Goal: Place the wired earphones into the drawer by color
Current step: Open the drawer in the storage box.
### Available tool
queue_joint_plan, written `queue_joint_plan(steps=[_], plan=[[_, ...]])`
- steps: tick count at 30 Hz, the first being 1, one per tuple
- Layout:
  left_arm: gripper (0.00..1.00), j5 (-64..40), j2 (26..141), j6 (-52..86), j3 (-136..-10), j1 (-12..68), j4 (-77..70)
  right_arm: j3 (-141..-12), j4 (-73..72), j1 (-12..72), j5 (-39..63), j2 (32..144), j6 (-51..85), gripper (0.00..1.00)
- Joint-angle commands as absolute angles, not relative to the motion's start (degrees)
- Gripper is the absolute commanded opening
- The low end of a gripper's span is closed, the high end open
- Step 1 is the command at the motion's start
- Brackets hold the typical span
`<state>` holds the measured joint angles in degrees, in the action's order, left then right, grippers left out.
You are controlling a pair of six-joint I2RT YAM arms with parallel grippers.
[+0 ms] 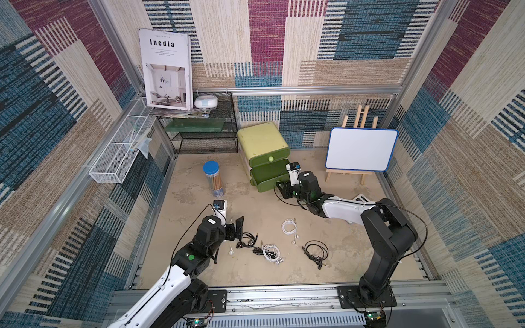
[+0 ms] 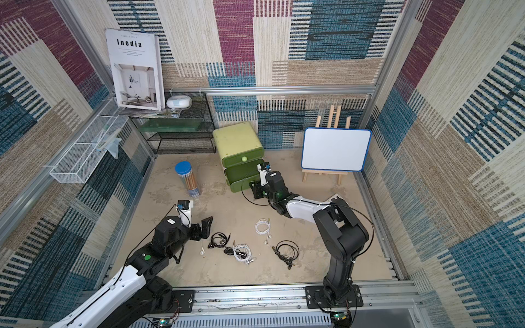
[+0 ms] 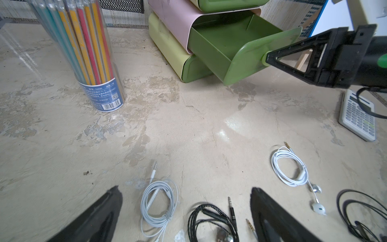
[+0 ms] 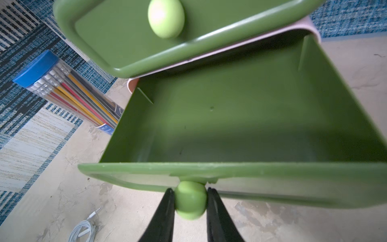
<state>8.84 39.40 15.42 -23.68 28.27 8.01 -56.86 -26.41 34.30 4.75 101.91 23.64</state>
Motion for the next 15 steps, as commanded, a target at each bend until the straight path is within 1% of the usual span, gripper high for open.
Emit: queue_joint_plan(steps=[1,12,15], plan=[[0.99,8.6,39.3,15.1,-23.8,28.2,7.2,-55.9,-27.6,34.4,4.1,100.8,24.1,0.28],[0.99,8.8,39.3,15.0,-23.8,28.2,7.2,-53.4,-27.2,34.9,3.4,99.0,23.8,0.28],[0.99,8.7,39.3,15.0,-23.7,28.2,7.2,-53.5,-27.1,34.9,3.0,99.4,23.6,0.31]])
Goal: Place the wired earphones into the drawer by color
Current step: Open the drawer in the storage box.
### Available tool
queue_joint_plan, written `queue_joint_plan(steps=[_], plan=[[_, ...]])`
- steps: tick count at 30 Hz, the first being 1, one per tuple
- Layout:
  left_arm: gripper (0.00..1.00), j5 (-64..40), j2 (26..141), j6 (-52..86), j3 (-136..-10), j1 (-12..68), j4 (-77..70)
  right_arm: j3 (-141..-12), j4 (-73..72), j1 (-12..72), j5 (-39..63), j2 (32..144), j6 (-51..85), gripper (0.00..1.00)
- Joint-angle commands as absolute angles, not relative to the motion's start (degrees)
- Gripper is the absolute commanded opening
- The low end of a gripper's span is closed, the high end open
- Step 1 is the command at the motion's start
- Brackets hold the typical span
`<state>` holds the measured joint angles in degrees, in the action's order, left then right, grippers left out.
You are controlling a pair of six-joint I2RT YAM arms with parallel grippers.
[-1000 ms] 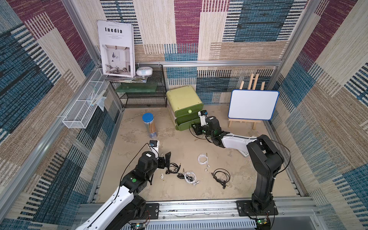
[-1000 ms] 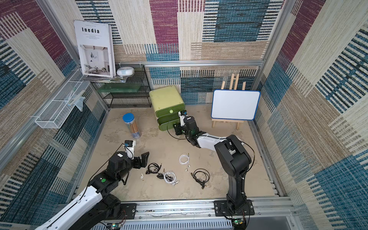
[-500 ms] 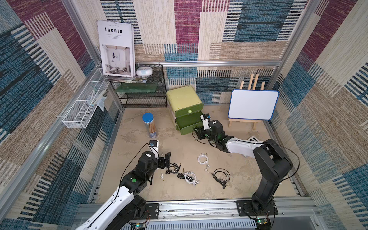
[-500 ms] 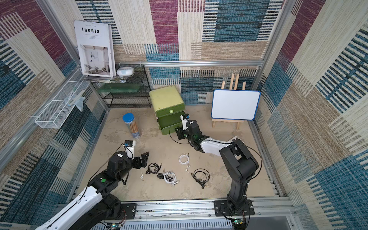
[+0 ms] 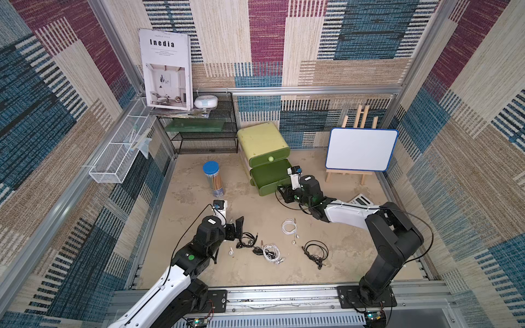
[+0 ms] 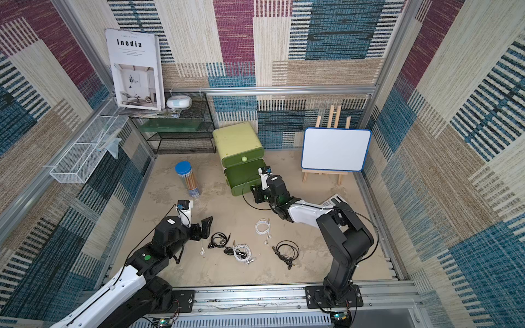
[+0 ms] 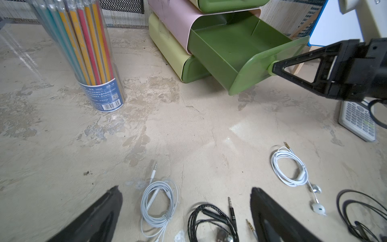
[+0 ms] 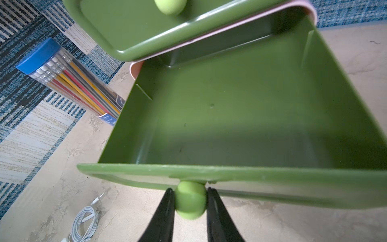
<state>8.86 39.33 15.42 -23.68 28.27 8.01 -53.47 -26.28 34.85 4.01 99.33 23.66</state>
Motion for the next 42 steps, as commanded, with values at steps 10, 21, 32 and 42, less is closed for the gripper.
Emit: queue_joint_plan(steps=[10,21,32,42], plan=[[0.99,8.9,39.4,14.9,-23.7,28.2,7.2,-54.1,-26.4,34.9,2.4,100.1,23.6,0.46],[0.99,9.4,39.7,15.0,-23.5,28.3,6.7,-53.1,-23.1,34.9,0.6,96.9,22.9,0.63],[0.99,11.2,48.4,15.3,-26.9,28.2,9.2,-48.4,-15.7,34.8,-7.8,87.6,18.6,0.89],[0.99,8.4,56.6,18.9,-33.5,28.3,18.8,-41.0,-10.0,34.7,-20.8,75.8,17.4,0.99]])
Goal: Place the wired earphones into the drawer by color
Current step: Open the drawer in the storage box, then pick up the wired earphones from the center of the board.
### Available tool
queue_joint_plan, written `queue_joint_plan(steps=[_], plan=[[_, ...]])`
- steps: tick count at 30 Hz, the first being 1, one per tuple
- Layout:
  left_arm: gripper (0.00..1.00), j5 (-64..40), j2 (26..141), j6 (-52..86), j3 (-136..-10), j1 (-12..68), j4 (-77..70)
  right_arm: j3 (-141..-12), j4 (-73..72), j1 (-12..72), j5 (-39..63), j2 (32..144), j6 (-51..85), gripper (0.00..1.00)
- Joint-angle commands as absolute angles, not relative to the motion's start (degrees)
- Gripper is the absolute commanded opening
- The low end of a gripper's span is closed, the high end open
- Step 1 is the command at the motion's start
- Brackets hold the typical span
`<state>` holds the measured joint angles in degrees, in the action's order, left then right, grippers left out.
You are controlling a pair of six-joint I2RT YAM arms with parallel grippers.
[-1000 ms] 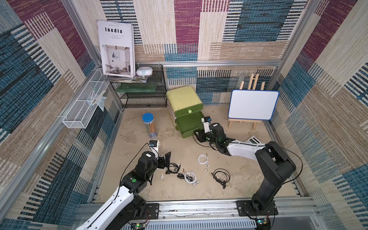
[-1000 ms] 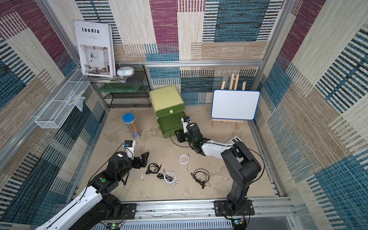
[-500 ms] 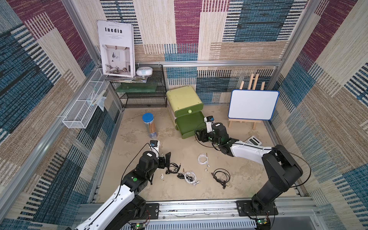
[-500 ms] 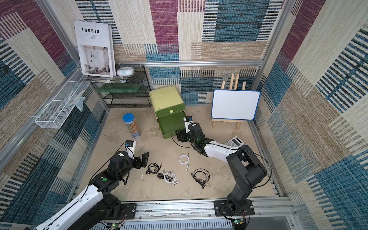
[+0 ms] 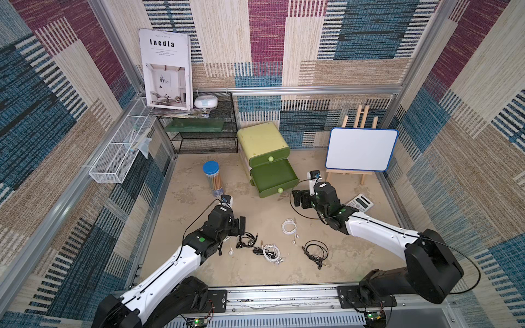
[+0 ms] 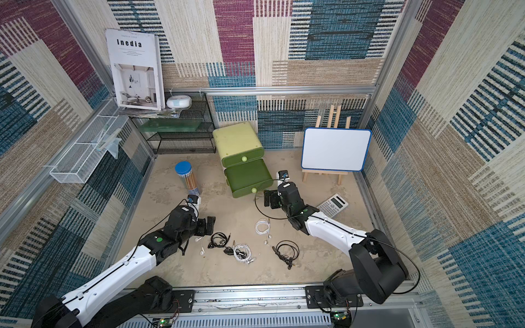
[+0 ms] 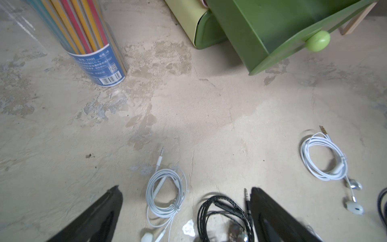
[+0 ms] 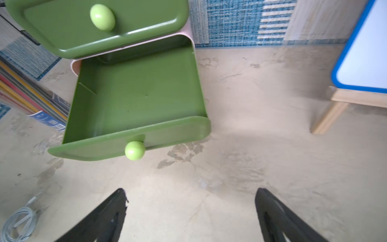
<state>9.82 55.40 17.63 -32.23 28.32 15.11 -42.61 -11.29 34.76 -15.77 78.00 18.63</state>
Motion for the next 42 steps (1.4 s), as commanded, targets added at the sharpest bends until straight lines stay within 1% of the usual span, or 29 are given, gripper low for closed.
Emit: queue_joint_plan(steps=[1,3,7,15,21,24,36,40,42], plan=[[0.99,8.3,57.5,19.3,-34.3,28.4,20.0,-39.4,-11.1,34.7,-21.1,74.1,16.5,0.99],[0.99,8.7,59.1,20.1,-35.8,28.8,22.2,-36.2,-14.4,34.7,-20.7,71.0,11.8,0.99],[1.00,9.5,62.8,21.4,-38.2,29.9,25.3,-33.1,-13.8,34.6,-24.6,66.4,12.5,0.99],[0.94,10.6,72.3,20.9,-43.5,32.0,30.5,-30.5,-13.3,34.6,-26.5,64.4,12.4,0.99],[0.85,10.3,76.6,21.0,-44.9,32.2,31.3,-30.2,-13.3,34.6,-28.9,64.3,13.8,0.99],[0.84,10.7,79.0,22.5,-45.2,32.2,31.4,-29.9,-13.7,34.6,-29.7,64.3,14.2,0.99],[0.68,9.7,85.9,24.8,-45.9,32.0,27.8,-29.7,-13.9,34.6,-30.8,64.5,14.6,0.99],[0.59,9.3,87.0,25.1,-46.2,31.6,27.3,-29.7,-13.9,34.6,-30.8,64.3,14.5,0.99],[0.56,8.9,87.2,25.7,-46.0,31.2,27.3,-29.6,-13.9,34.6,-30.9,64.2,14.5,0.99]])
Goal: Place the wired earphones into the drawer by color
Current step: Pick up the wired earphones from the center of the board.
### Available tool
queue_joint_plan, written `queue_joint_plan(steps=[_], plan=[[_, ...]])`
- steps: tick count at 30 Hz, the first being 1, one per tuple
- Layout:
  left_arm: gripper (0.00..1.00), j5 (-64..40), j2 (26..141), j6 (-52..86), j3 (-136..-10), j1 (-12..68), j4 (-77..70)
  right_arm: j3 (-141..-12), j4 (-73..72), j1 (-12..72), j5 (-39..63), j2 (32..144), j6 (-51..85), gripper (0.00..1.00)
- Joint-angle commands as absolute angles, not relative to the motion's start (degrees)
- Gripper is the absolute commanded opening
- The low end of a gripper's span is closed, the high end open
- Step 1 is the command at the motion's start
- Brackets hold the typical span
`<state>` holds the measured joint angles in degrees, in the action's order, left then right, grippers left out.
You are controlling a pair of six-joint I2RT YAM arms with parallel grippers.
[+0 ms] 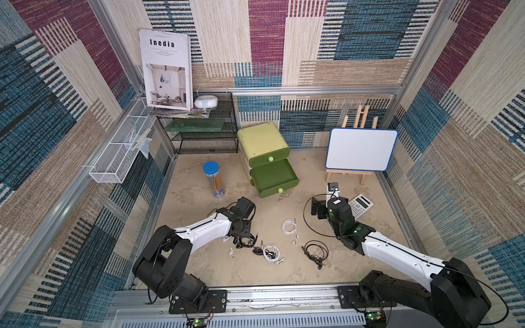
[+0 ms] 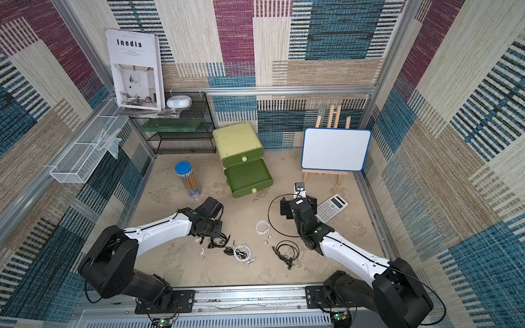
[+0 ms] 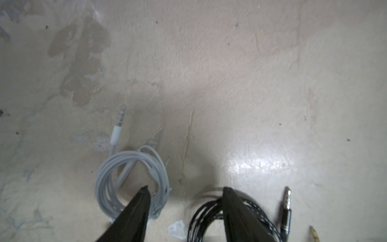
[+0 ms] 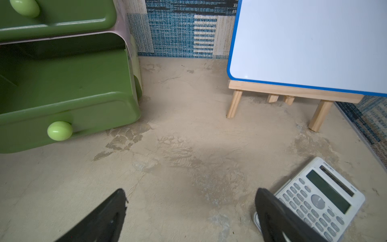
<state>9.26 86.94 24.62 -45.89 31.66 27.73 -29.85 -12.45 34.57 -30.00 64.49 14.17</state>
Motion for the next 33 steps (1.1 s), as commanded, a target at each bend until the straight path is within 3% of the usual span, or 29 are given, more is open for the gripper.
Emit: queue_joint_plan(steps=[1,15,24,33], plan=[[0.53,8.6,87.4,26.0,-45.9,30.9,27.2,-29.6,-13.9,34.6,-30.9,64.1,14.5,0.99],[0.47,6.9,88.1,29.4,-43.3,28.6,26.5,-29.2,-13.8,34.7,-31.0,62.6,14.6,0.99],[0.20,6.8,88.3,29.4,-43.2,27.5,26.6,-29.1,-13.8,34.6,-31.1,62.4,14.7,0.99],[0.05,7.3,88.1,29.7,-43.2,27.5,26.8,-28.9,-13.9,34.6,-31.5,61.9,14.8,0.99]])
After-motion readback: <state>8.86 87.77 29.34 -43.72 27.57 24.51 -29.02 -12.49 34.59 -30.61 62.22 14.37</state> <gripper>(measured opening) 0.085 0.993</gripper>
